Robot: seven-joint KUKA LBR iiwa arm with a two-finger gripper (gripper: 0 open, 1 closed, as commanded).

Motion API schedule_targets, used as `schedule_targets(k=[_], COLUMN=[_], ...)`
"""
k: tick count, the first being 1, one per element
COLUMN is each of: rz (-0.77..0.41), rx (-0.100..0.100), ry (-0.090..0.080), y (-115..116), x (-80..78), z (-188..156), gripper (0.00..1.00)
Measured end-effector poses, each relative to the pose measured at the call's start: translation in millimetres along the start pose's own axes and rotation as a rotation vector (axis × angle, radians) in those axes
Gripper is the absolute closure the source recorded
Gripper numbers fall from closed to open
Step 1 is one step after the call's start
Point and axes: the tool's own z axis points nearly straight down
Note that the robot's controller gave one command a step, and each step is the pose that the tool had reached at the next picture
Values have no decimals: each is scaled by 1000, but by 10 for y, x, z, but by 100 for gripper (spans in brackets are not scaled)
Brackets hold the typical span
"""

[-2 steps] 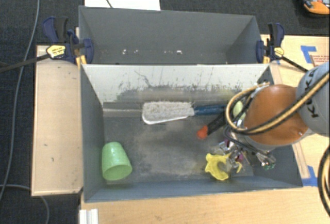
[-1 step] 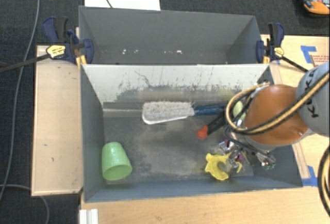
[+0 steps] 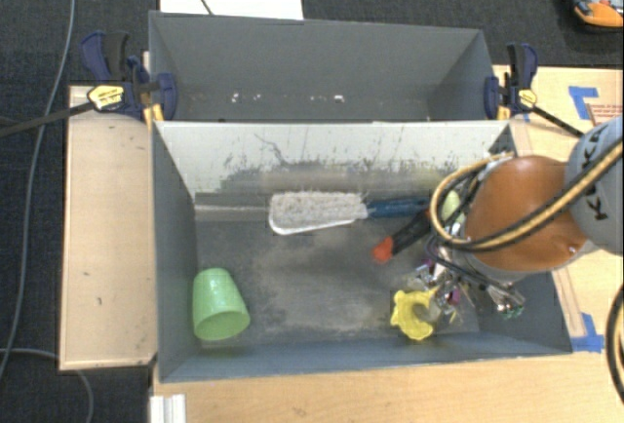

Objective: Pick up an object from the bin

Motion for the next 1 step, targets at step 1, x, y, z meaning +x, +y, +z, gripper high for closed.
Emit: schedule_targets(k=[1], rz=[1], rx=[-5], ry=[8], y=[17], x=[14], z=[-338], gripper=[100])
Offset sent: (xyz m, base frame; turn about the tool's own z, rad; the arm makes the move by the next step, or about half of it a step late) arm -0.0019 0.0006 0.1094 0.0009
